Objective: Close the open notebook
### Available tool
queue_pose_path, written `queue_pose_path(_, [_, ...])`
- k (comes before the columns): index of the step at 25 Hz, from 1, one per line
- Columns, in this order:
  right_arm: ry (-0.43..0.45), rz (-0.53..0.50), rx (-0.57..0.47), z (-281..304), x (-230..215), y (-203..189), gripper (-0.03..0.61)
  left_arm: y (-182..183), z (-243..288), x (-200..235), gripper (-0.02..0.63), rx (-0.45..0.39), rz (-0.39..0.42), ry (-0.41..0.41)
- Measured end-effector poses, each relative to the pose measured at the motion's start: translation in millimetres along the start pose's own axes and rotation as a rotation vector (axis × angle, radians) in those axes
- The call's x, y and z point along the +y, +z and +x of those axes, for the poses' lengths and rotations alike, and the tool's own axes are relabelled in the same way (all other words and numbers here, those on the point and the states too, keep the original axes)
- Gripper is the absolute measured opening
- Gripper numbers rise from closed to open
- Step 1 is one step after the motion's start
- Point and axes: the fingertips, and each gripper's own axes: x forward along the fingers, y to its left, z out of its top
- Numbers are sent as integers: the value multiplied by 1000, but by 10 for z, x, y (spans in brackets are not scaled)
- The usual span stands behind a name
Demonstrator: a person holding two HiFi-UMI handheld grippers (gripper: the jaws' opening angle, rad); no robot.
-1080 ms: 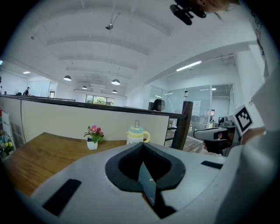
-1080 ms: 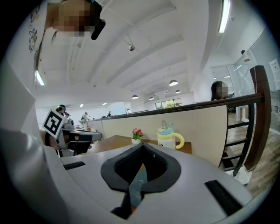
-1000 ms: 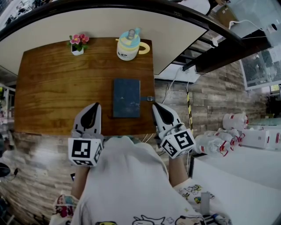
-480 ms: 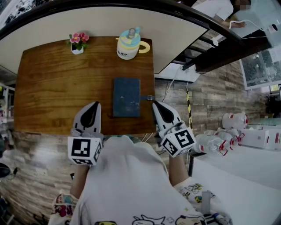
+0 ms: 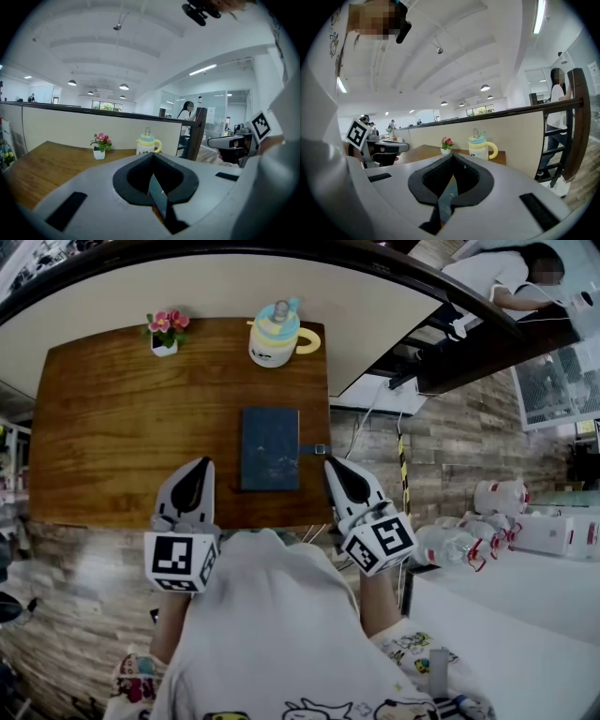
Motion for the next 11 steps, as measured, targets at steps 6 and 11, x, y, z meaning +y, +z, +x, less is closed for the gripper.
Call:
queue_pose_path(6, [-7,6,2,-3,-21,-5,-2,-14,16,-1,2,6,1,-2])
queue_pose_path(11, [-7,10,6,12,-21,-13,-2,-10,22,4,2,11,-7,-3])
